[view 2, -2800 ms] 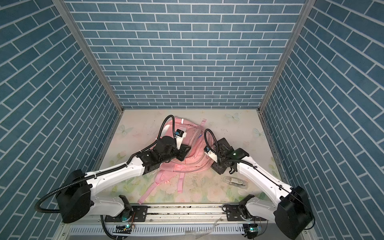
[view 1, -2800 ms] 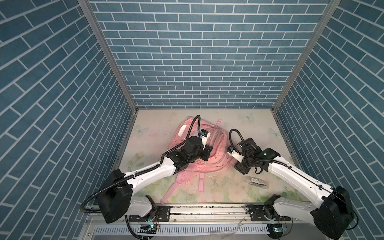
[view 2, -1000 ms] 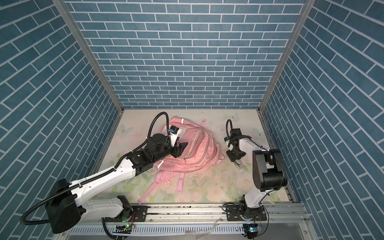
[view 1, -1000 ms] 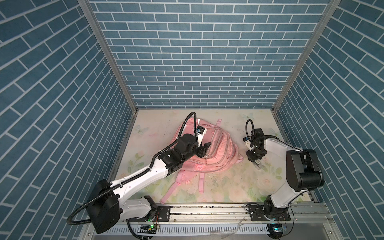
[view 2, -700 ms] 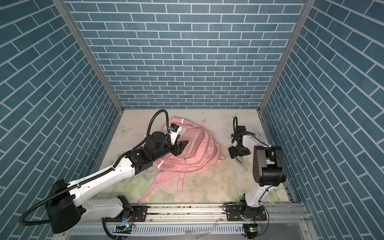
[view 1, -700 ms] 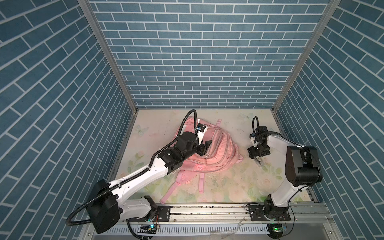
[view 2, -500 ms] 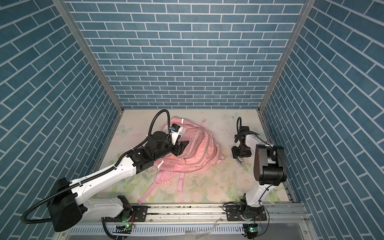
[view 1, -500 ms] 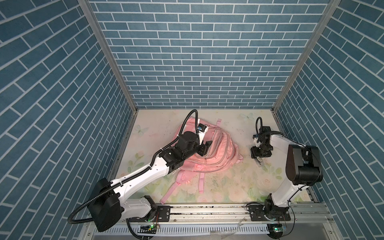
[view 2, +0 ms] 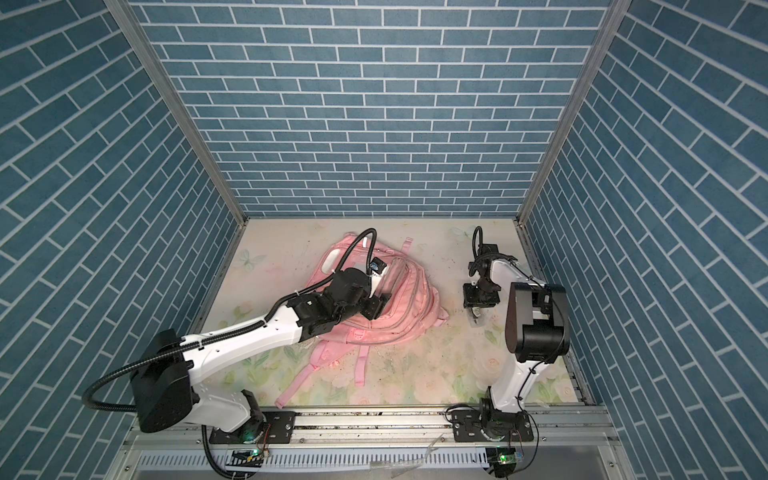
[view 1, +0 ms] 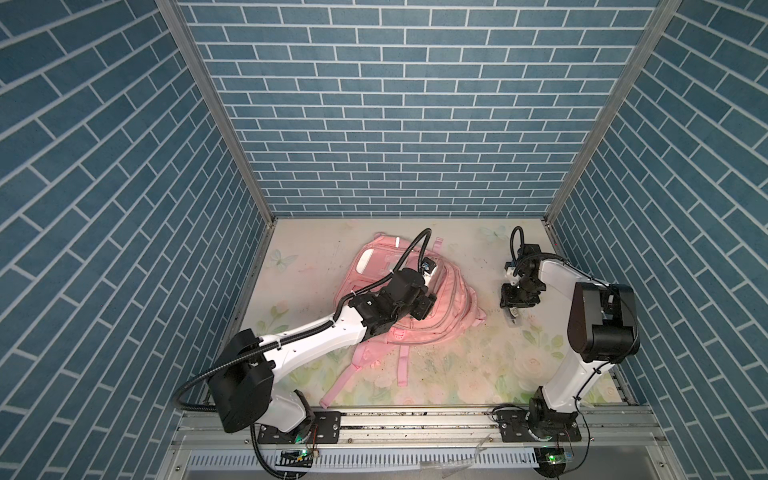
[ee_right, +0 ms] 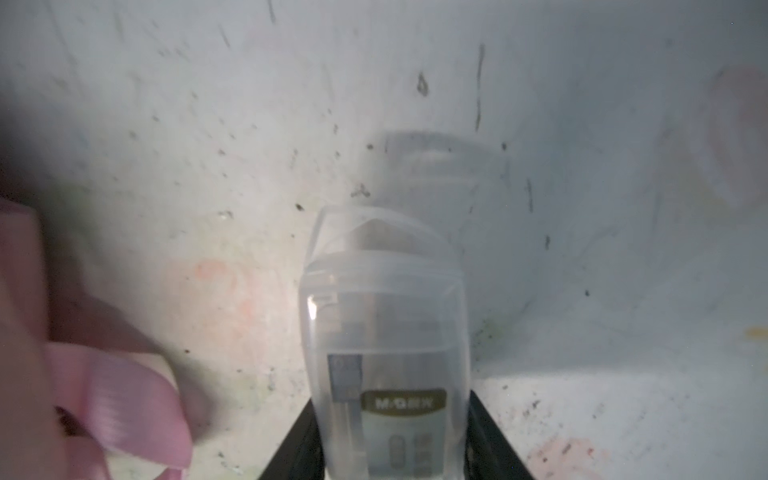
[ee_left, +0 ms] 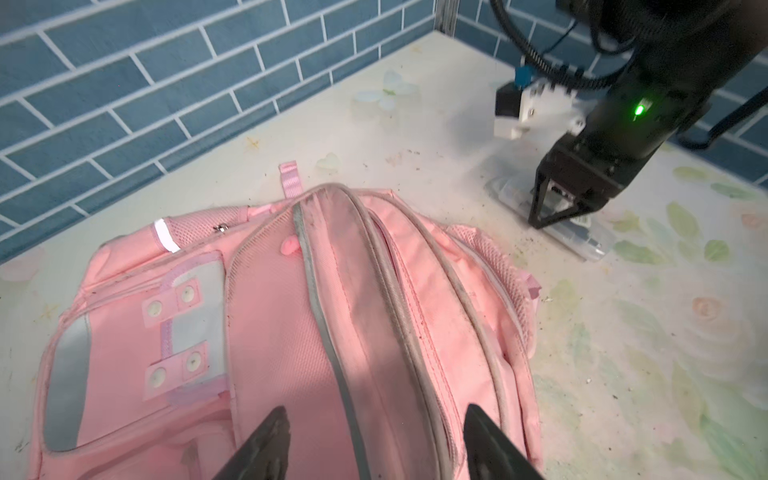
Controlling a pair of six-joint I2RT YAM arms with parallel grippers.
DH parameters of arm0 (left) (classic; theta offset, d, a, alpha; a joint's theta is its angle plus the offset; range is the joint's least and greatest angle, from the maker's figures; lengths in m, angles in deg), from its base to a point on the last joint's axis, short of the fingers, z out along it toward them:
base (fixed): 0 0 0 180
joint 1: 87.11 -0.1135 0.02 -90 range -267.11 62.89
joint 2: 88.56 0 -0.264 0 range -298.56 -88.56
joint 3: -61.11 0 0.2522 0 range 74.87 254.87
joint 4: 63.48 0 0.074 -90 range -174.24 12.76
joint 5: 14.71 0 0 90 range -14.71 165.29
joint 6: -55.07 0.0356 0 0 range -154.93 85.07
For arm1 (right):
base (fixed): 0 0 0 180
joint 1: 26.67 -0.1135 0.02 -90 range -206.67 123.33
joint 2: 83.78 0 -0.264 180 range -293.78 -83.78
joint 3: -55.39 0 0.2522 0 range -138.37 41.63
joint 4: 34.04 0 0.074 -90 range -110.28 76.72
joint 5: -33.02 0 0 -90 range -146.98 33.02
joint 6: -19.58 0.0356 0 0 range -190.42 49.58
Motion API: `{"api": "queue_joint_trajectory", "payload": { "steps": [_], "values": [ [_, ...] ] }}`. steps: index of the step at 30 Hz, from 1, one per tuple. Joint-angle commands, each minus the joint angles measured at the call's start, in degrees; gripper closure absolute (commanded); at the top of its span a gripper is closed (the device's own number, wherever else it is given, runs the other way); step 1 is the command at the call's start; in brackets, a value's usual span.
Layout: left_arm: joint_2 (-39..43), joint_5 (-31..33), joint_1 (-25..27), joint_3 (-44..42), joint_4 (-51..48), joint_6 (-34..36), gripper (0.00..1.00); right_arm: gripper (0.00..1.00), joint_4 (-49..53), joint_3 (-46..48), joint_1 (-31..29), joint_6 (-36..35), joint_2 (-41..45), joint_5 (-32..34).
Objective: Pack the student bag
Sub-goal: 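Carry the clear case into the compartment with right while left holds flap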
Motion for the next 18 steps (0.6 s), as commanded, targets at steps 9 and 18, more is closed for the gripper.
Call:
{"api": "queue_joint_trajectory", "payload": {
  "steps": [9, 18],
  "values": [
    [-11.1, 8.3, -1.0, 10.6, -9.2, -7.7, 0.41, 0.72, -3.3, 4.6, -1.5, 15.6, 15.9, -16.1],
    [-4.8, -3.5, -7.5, 4.3, 0.6, -15.3, 0.93, 0.72, -18.5, 9.9, -12.5, 36.5, 27.3, -20.8]
  ]
}}
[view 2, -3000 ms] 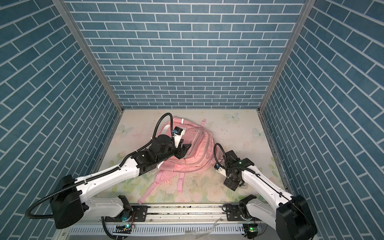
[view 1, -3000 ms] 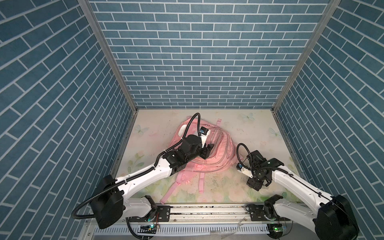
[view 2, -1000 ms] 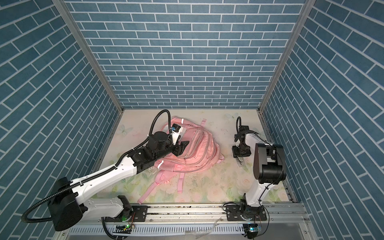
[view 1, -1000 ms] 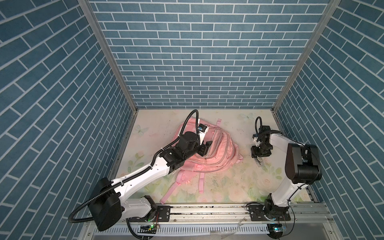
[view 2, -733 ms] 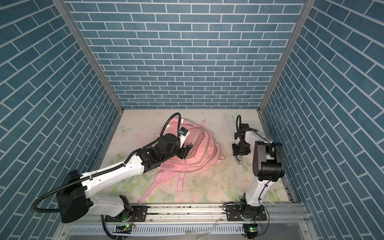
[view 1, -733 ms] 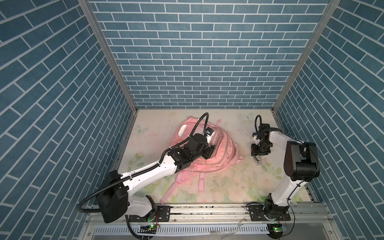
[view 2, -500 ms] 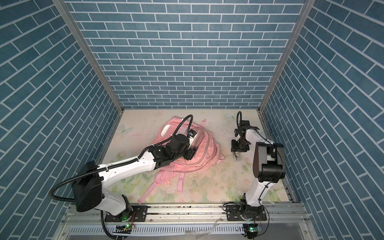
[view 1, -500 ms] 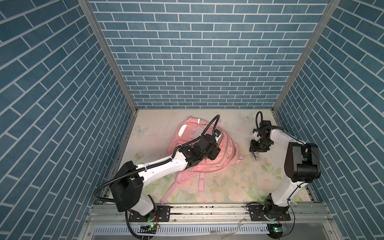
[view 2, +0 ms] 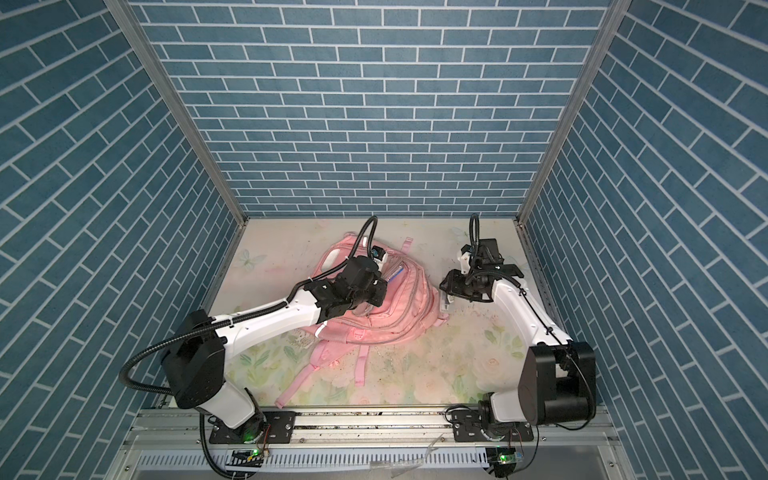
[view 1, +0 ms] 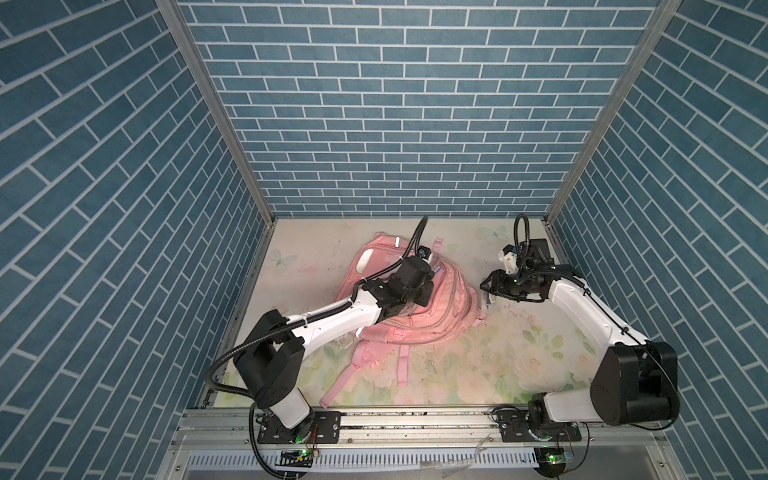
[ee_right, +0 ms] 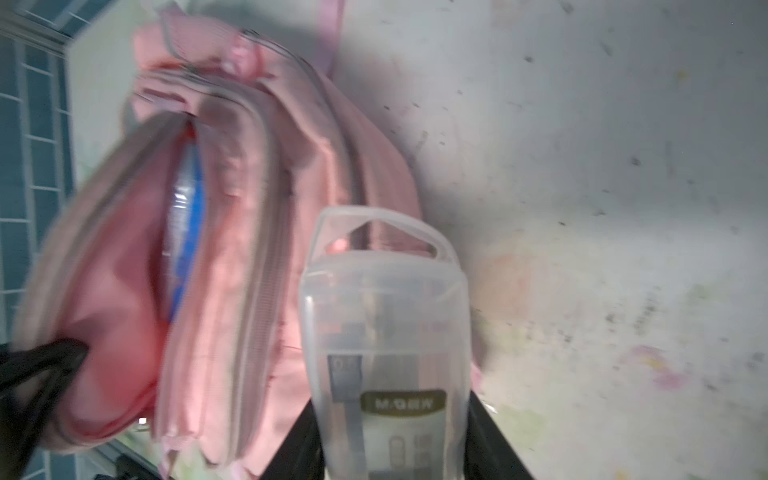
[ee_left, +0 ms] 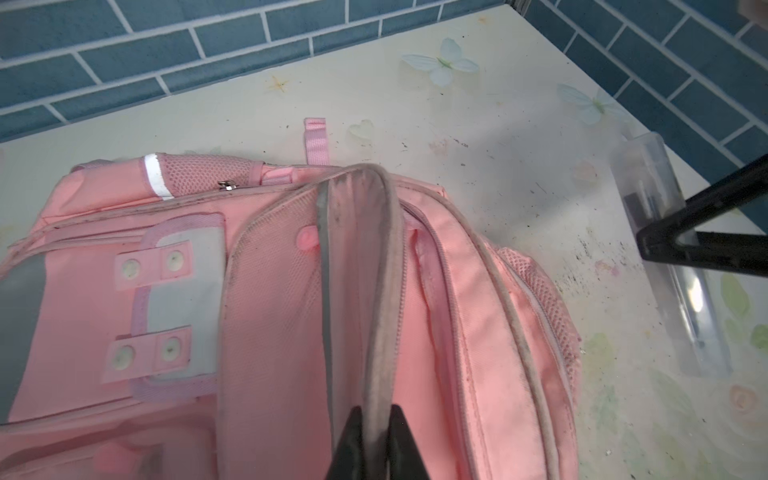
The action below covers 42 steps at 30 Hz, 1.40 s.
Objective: Pack the student bag
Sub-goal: 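Carry the clear case into the compartment with right while left holds flap, then release the clear case inside the bag and withdraw the right gripper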
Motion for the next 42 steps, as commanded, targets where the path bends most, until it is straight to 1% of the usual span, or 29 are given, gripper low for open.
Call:
{"api": "queue_joint_trajectory", "payload": {
  "steps": [1, 3, 6, 9, 12, 14, 16, 20, 22, 26, 27, 28, 33, 36, 38, 40, 42],
  "values": [
    [2.3, -1.2, -1.6, -1.4, 3.0, -3.5, 0.93, 0.71, -12.8, 2.8, -3.8, 15.8, 3.7, -4.5],
    [3.6, -2.0, -1.6, -2.9, 5.0, -4.5, 0.94, 0.71, -22.9, 6.3, -7.4, 24.5, 5.2, -4.8],
    [5.5, -2.7, -1.7, -4.6, 7.6, -5.9, 0.94, 0.71, -31.5, 8.0, -12.5, 34.0, 5.0, -2.5],
    [7.3, -3.5, -2.1, -6.0, 10.0, -6.8, 0.95, 0.71, -36.7, 8.2, -17.5, 39.1, 4.8, 2.1],
    [8.5, -3.4, -2.2, -6.9, 11.1, -7.3, 0.96, 0.7, -43.5, 10.3, -21.0, 43.1, 4.2, 6.6],
    [9.1, -3.3, -2.4, -7.3, 11.3, -7.3, 0.96, 0.71, -47.1, 11.8, -22.3, 46.1, 3.0, 7.8],
    [10.0, -3.2, -2.5, -7.6, 11.2, -7.3, 0.96, 0.7, -48.3, 12.1, -23.5, 47.7, 1.1, 8.5],
    [11.5, -2.9, -2.8, -9.0, 12.4, -7.7, 0.96, 0.66, -48.6, 12.1, -26.1, 47.9, -1.5, 10.1],
    [12.2, -3.2, -3.2, -9.6, 13.1, -8.2, 0.95, 0.57, -46.9, 11.7, -27.5, 47.0, -2.4, 12.3],
    [12.7, -3.9, -3.5, -9.9, 13.7, -8.5, 0.96, 0.45, -46.4, 11.9, -28.3, 46.3, -4.2, 12.6],
    [12.7, -4.0, -3.4, -9.8, 13.5, -8.5, 0.95, 0.39, -46.1, 11.7, -28.4, 45.9, -4.0, 13.1],
    [12.8, -4.1, -3.6, -9.9, 13.4, -8.4, 0.95, 0.36, -45.0, 11.4, -28.5, 45.0, -3.7, 13.8],
    [12.9, -5.8, -3.9, -9.8, 13.8, -8.2, 0.94, 0.36, -37.2, 7.9, -28.5, 38.5, -2.4, 16.3],
    [12.6, -7.0, -3.9, -9.3, 13.7, -7.9, 0.93, 0.41, -36.2, 9.0, -28.4, 37.2, -0.4, 17.6],
    [12.6, -7.7, -3.9, -9.2, 13.7, -7.9, 0.94, 0.45, -35.8, 9.7, -28.4, 35.4, 2.1, 20.1],
    [12.6, -7.9, -3.7, -9.3, 13.8, -8.3, 0.93, 0.46, -32.8, 9.0, -28.4, 31.8, 4.3, 23.4],
    [12.3, -7.8, -2.9, -9.7, 14.8, -9.1, 0.92, 0.44, -28.2, 7.8, -27.9, 27.3, 5.8, 26.4]
  ]
}}
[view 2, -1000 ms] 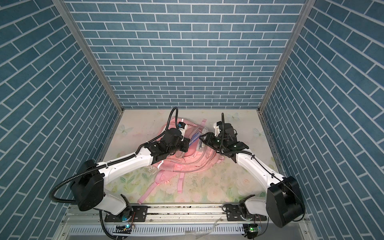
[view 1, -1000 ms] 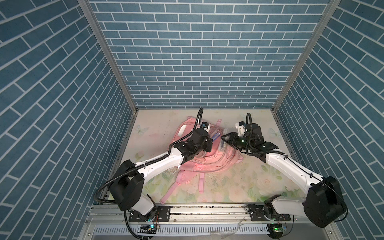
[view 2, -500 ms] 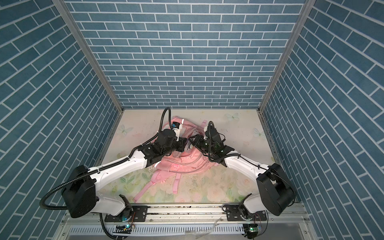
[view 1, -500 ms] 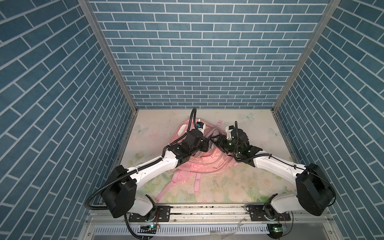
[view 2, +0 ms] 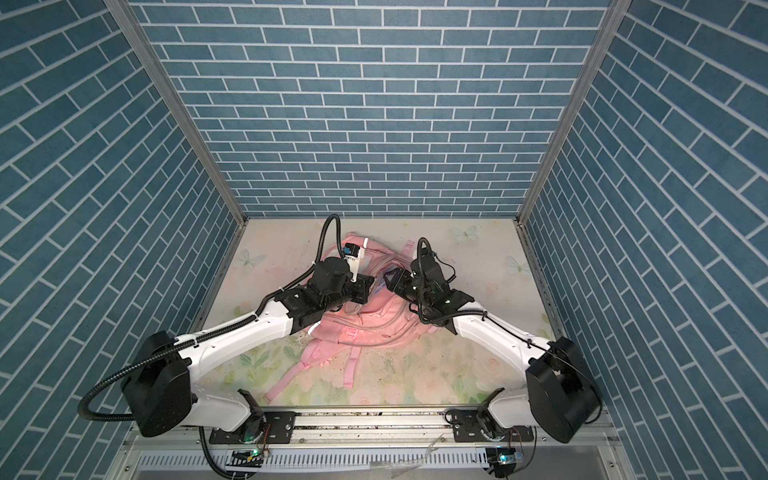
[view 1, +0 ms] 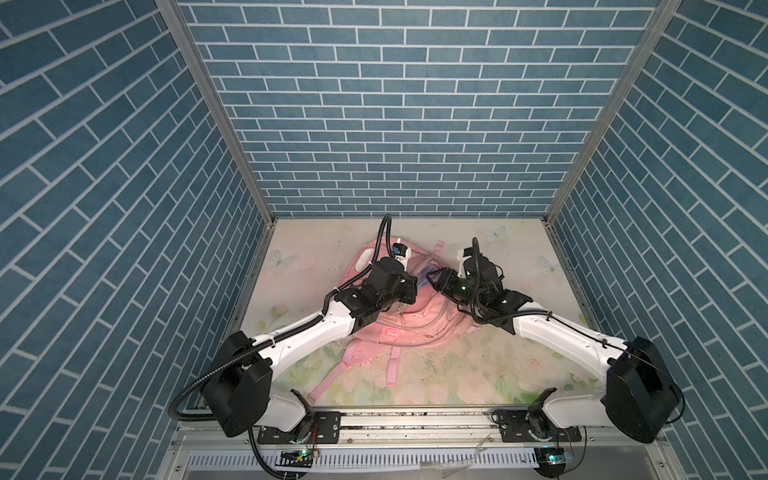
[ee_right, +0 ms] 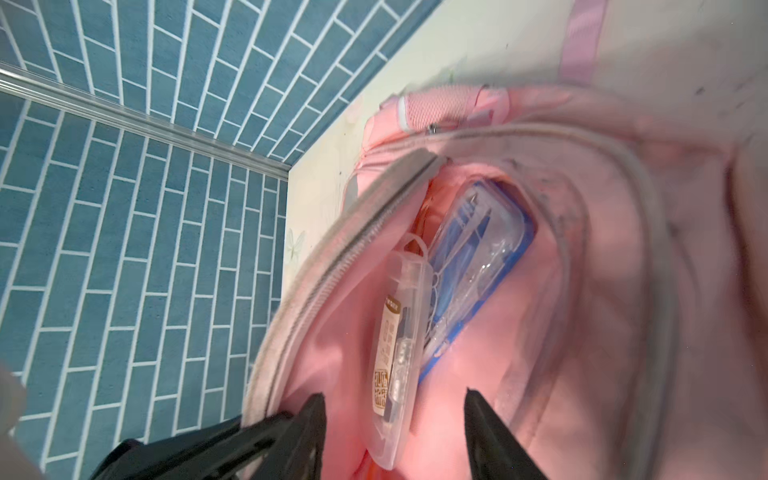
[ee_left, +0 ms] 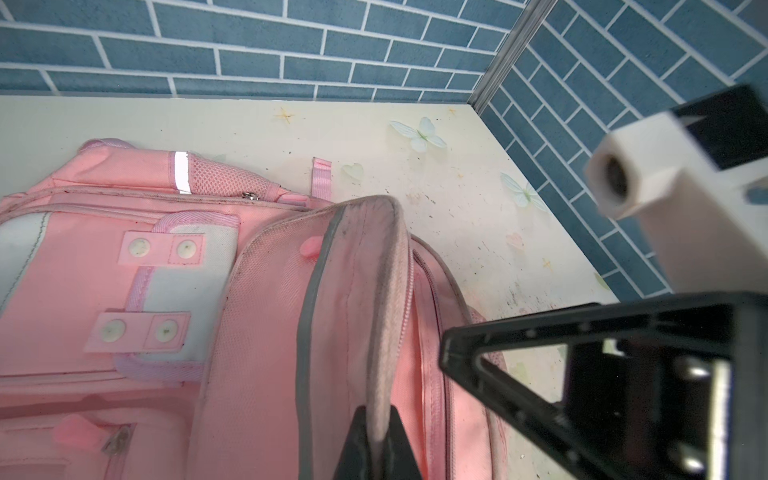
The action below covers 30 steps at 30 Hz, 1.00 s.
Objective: Pack the student bag
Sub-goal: 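Release the clear case inside the bag and withdraw the right gripper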
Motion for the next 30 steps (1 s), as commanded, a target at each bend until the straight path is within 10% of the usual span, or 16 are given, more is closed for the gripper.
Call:
{"api": "queue_joint_trajectory", "payload": {
  "steps": [1, 13, 21, 30],
  "values": [
    [1.4, -0.7, 1.1, 0.5, 6.7, -1.2, 0.91, 0.44, 8.0, -2.1, 1.0, -8.3, 3.4, 6.6],
    [2.2, 3.7, 5.2, -0.2, 2.1, 11.0, 0.37, 0.45, 15.5, 6.7, 8.7, -12.5, 6.4, -7.4],
    [11.7, 5.9, 0.9, -6.0, -3.8, 26.4, 0.29, 0.49, 7.4, 8.8, 7.8, -11.5, 1.1, -19.2],
    [19.1, -4.9, -3.4, -18.2, 0.0, 44.7, 0.3, 0.84, 5.3, 8.1, 9.7, -14.5, -4.9, -23.0]
  ]
}}
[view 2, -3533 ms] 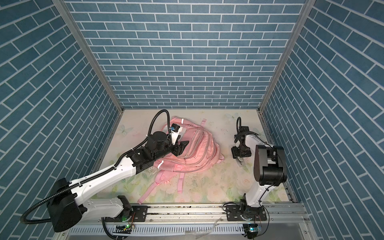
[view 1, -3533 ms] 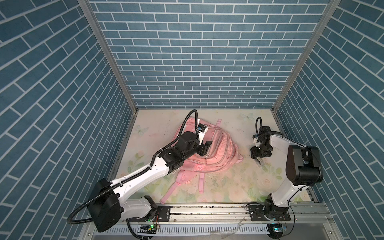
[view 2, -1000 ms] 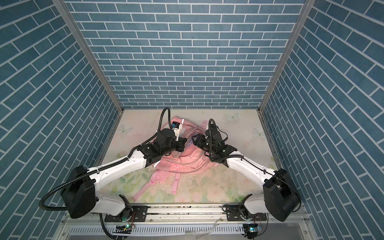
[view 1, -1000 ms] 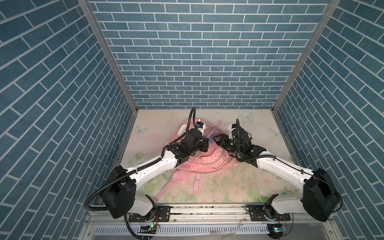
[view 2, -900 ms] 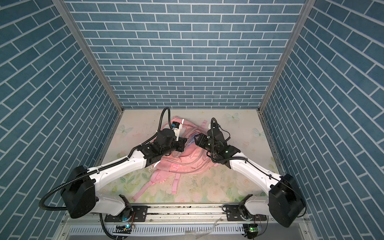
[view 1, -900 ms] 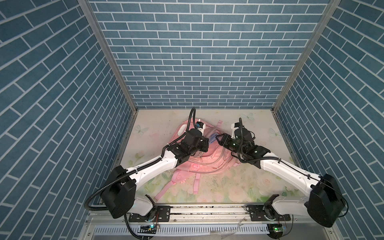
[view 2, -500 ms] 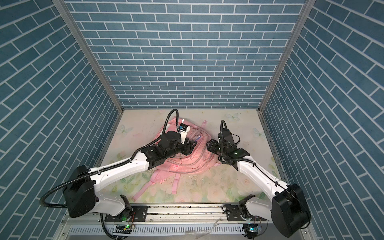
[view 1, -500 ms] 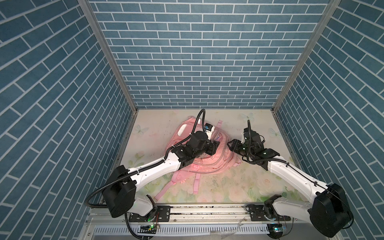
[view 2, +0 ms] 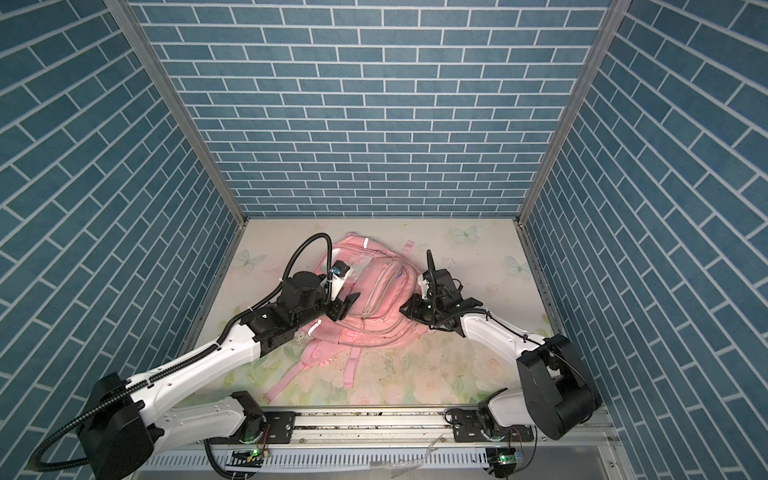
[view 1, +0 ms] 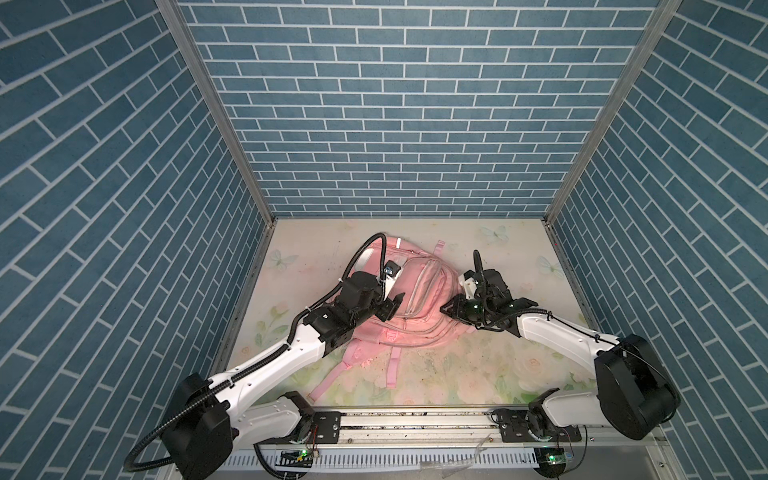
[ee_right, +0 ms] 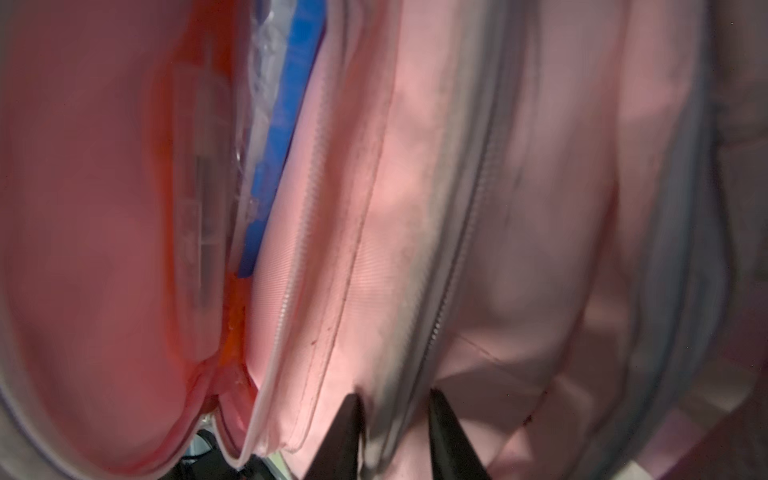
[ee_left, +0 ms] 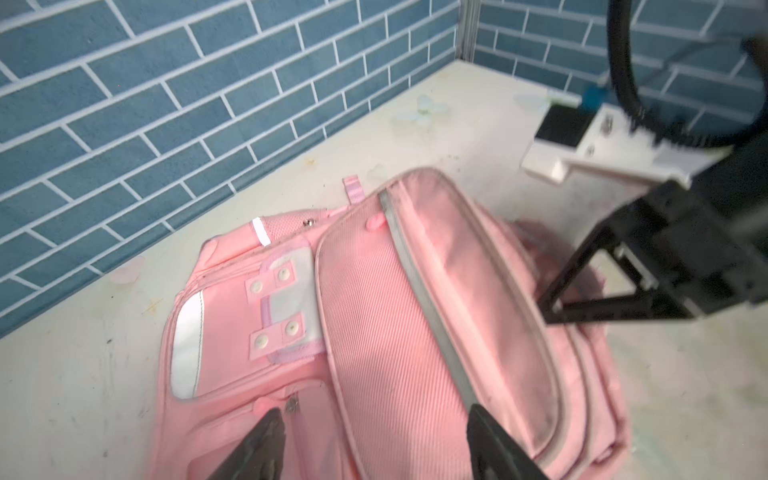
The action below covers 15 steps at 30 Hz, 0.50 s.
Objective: Pack the student bag
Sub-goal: 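Release the clear case inside the bag and withdraw the right gripper, then move the right gripper to the zipper pull while left holds the flap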
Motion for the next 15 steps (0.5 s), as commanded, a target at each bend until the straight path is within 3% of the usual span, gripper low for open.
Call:
{"api": "queue_joint_trajectory", "payload": {
  "steps": [1, 3, 10, 15],
  "values": [
    [3.6, -5.2, -0.4, -4.9, 2.8, 11.0, 0.3, 0.88, -1.2, -0.6, 1.8, -2.9, -1.3, -2.9],
    [6.3, -9.0, -0.6, -8.5, 5.5, 15.6, 0.34, 0.99, -0.9, -1.1, 3.0, -4.9, -1.4, -3.6],
    [4.3, -10.8, -0.6, -10.8, 7.6, 24.8, 0.35, 1.0, 3.6, -6.6, 7.8, -13.1, -4.9, -4.6],
    [-2.3, -10.4, -0.3, -9.9, 14.1, 24.8, 0.35, 1.0, 7.9, -12.9, 10.4, -17.2, -9.1, -6.1]
  ]
}}
